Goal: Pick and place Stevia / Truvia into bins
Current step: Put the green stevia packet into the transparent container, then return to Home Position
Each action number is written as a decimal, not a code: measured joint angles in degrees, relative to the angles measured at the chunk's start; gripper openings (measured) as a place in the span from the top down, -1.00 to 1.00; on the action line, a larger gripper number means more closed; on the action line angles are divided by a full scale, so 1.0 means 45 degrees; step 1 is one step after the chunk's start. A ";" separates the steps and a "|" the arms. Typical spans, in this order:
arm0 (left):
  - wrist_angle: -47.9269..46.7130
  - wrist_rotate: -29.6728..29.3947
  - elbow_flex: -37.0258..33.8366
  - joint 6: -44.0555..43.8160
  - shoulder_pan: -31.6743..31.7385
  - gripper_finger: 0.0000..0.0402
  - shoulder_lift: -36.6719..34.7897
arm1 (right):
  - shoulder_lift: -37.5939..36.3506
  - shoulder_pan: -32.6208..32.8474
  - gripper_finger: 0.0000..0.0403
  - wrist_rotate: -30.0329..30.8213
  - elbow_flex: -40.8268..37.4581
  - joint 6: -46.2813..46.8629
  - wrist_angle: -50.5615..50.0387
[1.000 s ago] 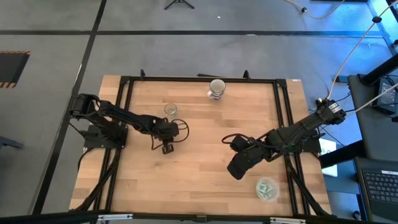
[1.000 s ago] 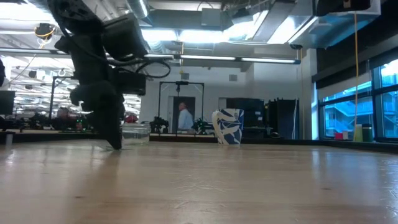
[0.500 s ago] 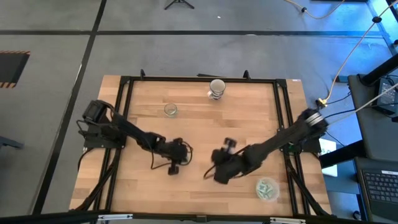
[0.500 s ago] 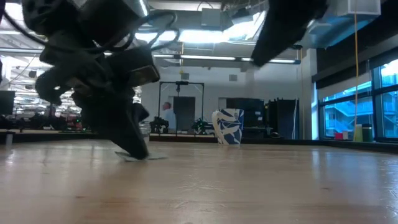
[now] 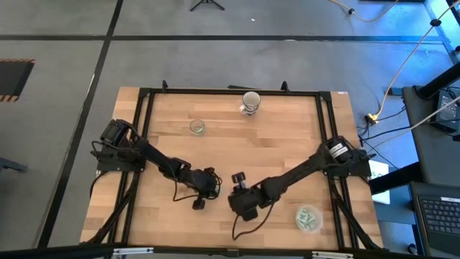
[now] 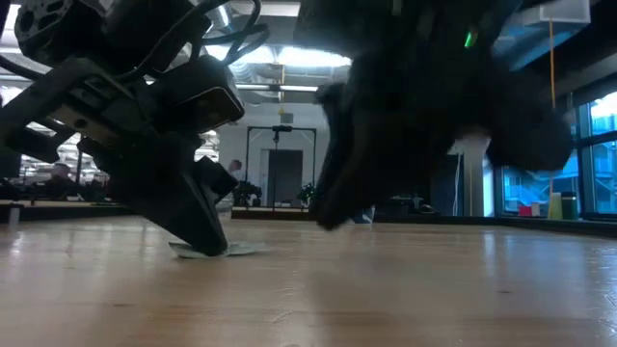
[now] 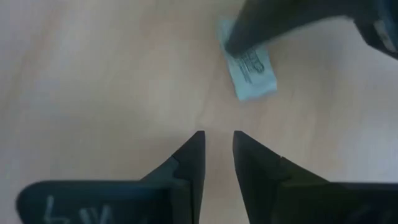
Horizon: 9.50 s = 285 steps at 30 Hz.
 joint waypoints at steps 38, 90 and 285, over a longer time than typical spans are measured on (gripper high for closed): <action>0.2557 0.0168 0.0005 -0.0015 0.0102 0.99 0.0728 | 0.1564 -0.0806 0.65 0.0168 0.0039 -0.5037 0.2358; -0.4427 -0.1662 0.0005 -0.0159 0.0903 0.68 -0.6461 | -0.2276 0.0953 1.00 -0.1902 0.5350 0.8950 -1.1581; -0.3260 -0.2186 -0.8102 0.2108 0.9311 0.69 -2.1590 | -2.5961 -0.9335 0.15 -0.3303 -1.7044 0.0882 0.4149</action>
